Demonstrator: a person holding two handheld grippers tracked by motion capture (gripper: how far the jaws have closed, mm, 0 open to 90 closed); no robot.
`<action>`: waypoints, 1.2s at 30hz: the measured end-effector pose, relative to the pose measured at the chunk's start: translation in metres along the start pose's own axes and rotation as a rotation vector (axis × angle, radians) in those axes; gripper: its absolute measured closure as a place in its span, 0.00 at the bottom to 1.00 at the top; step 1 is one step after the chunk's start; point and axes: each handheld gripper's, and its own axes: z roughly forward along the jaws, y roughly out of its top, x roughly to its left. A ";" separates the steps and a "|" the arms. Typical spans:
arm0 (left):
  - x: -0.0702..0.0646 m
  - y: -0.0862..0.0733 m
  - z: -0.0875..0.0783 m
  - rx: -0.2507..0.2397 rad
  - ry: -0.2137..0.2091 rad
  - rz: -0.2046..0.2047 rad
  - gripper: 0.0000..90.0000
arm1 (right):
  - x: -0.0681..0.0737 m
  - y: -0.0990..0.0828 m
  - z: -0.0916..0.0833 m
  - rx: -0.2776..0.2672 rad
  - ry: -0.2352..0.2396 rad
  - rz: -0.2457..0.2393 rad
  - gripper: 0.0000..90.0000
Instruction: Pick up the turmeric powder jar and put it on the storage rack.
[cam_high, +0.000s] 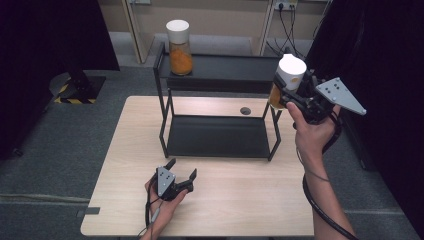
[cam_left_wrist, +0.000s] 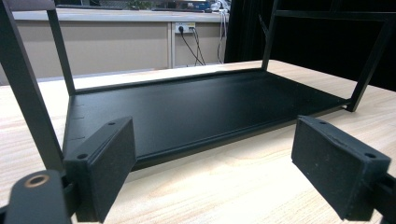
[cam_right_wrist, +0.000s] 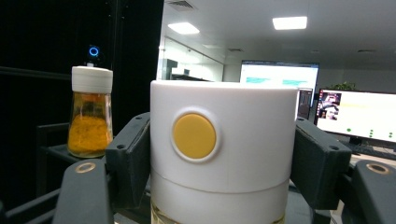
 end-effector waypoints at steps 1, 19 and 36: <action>0.000 0.000 0.000 0.000 0.000 0.000 0.15 | 0.000 0.001 0.001 0.001 0.000 0.000 0.34; 0.000 0.000 0.000 0.000 -0.001 -0.004 0.15 | -0.002 0.013 0.018 0.008 -0.007 0.002 0.34; 0.001 0.000 0.000 0.003 -0.002 0.000 0.15 | -0.006 0.023 0.035 0.015 -0.024 0.016 0.34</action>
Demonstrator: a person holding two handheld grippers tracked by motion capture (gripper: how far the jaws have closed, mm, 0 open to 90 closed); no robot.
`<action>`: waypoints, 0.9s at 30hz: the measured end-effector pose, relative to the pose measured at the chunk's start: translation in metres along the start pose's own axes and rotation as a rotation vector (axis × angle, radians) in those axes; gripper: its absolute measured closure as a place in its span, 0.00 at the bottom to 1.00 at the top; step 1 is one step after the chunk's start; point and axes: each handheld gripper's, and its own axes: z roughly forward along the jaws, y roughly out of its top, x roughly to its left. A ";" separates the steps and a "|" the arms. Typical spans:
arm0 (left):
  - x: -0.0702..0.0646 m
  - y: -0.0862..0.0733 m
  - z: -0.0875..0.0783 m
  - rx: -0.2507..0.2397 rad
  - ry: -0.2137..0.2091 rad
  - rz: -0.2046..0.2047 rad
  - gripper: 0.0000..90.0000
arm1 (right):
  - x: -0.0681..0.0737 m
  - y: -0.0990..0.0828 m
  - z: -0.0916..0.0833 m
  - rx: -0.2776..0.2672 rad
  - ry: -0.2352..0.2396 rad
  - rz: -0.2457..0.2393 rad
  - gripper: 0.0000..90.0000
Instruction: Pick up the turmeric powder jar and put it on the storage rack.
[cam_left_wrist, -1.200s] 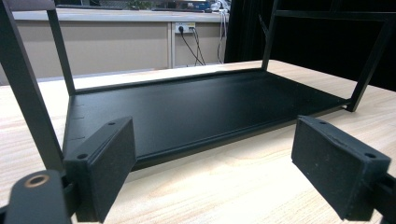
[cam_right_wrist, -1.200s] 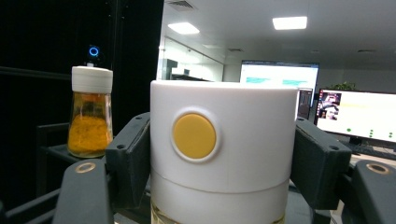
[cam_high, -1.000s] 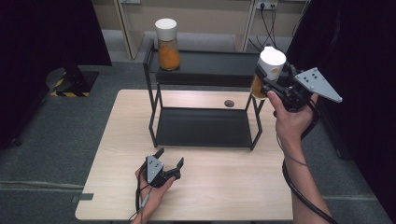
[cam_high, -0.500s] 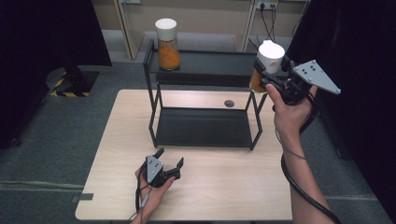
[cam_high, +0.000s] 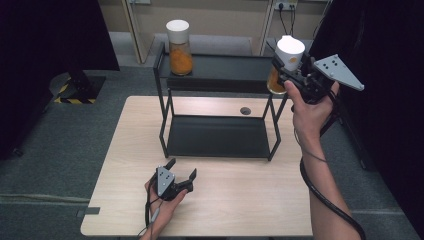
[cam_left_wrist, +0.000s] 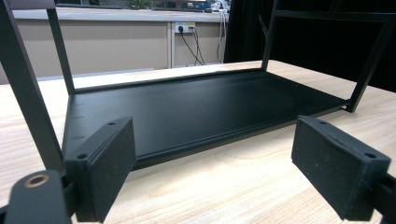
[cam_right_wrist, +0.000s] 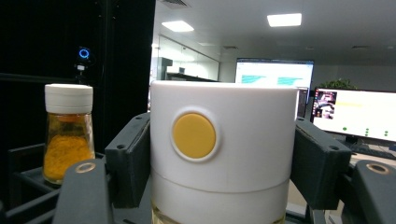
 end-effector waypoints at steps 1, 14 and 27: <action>0.000 0.000 0.000 0.000 0.000 0.000 0.15 | 0.000 0.001 0.002 0.003 -0.002 0.000 0.34; 0.001 0.000 0.000 -0.001 -0.001 -0.008 0.15 | -0.002 0.005 0.019 0.026 -0.015 0.009 0.34; 0.001 0.000 0.000 -0.002 -0.001 -0.007 0.15 | -0.004 0.006 0.034 0.033 -0.029 0.026 0.34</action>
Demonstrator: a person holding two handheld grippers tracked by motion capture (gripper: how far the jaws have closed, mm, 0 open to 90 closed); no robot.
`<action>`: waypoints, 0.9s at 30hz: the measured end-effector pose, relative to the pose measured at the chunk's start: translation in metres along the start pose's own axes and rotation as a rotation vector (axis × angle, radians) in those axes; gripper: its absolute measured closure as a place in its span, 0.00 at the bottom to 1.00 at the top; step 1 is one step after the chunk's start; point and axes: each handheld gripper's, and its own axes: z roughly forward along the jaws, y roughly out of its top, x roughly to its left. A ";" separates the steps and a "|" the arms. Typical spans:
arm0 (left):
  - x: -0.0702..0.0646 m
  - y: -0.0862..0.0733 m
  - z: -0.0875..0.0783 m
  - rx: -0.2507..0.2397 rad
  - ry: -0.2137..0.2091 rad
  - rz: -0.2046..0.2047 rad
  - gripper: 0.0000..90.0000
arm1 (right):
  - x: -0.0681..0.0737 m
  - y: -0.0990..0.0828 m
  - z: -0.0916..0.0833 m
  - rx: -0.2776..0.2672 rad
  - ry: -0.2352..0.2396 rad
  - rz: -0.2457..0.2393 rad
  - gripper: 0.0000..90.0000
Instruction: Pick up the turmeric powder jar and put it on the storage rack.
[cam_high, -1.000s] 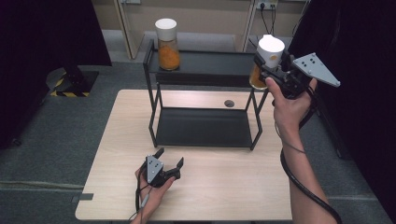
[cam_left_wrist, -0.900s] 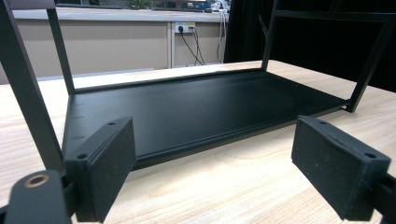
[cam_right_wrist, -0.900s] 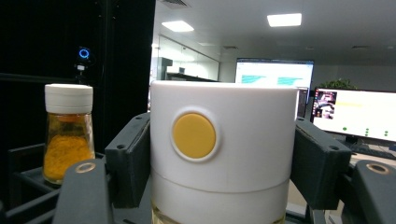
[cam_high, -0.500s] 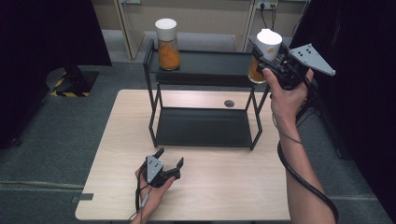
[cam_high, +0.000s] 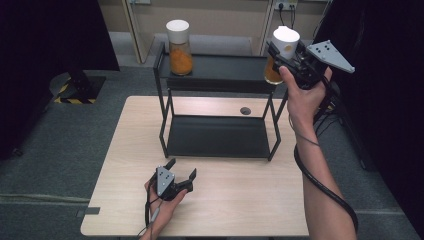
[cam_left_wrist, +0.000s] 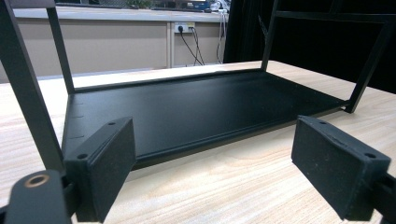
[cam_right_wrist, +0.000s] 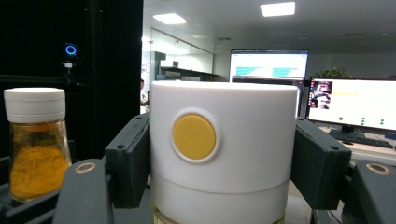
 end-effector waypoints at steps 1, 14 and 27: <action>0.000 0.000 0.000 0.000 0.000 0.000 0.15 | 0.000 0.000 0.001 0.001 -0.002 0.001 0.34; 0.000 0.000 0.000 0.002 0.000 -0.003 0.15 | -0.003 0.001 0.010 0.026 -0.021 0.010 0.34; 0.001 0.001 0.000 0.003 -0.001 -0.005 0.15 | -0.002 0.005 0.019 0.036 -0.036 0.003 0.34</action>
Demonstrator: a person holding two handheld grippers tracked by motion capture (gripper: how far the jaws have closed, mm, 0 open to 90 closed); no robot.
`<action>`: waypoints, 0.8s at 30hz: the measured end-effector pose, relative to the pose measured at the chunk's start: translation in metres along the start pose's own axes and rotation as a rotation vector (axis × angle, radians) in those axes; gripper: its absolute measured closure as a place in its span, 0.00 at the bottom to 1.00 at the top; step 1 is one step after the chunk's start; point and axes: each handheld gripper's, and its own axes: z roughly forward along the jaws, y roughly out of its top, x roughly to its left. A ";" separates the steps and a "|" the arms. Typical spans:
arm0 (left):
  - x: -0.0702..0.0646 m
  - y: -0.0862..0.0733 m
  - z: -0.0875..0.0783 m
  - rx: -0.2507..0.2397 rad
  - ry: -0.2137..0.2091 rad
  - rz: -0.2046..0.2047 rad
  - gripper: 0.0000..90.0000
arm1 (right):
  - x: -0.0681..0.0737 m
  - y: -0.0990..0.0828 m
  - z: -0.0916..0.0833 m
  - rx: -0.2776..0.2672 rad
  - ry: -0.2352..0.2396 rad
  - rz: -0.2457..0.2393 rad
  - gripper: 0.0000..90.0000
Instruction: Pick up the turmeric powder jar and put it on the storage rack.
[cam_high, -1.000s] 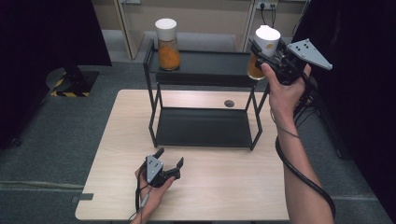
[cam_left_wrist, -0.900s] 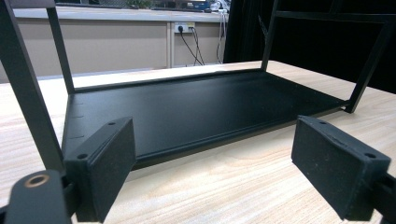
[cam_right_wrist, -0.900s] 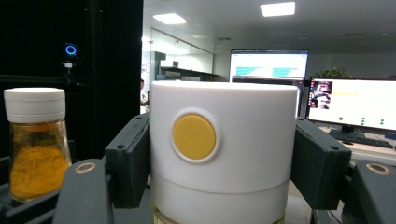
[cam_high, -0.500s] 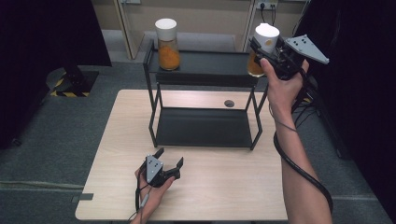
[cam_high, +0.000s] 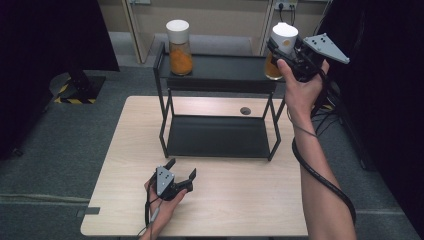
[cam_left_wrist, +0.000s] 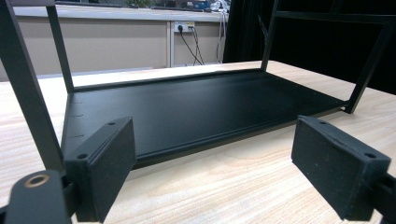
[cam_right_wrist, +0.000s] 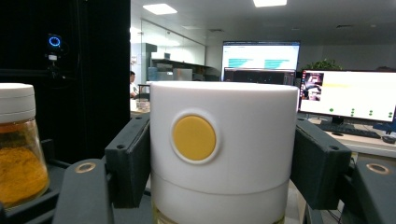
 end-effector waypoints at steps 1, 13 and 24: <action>0.000 0.000 0.000 0.000 0.000 0.000 0.15 | 0.000 0.000 0.001 -0.002 -0.001 0.002 0.34; 0.000 0.000 0.000 0.002 -0.001 -0.002 0.15 | -0.001 -0.001 0.011 0.008 -0.025 0.017 0.34; 0.001 0.000 0.000 0.000 -0.001 -0.005 0.15 | 0.005 -0.004 0.026 0.021 -0.041 0.016 0.34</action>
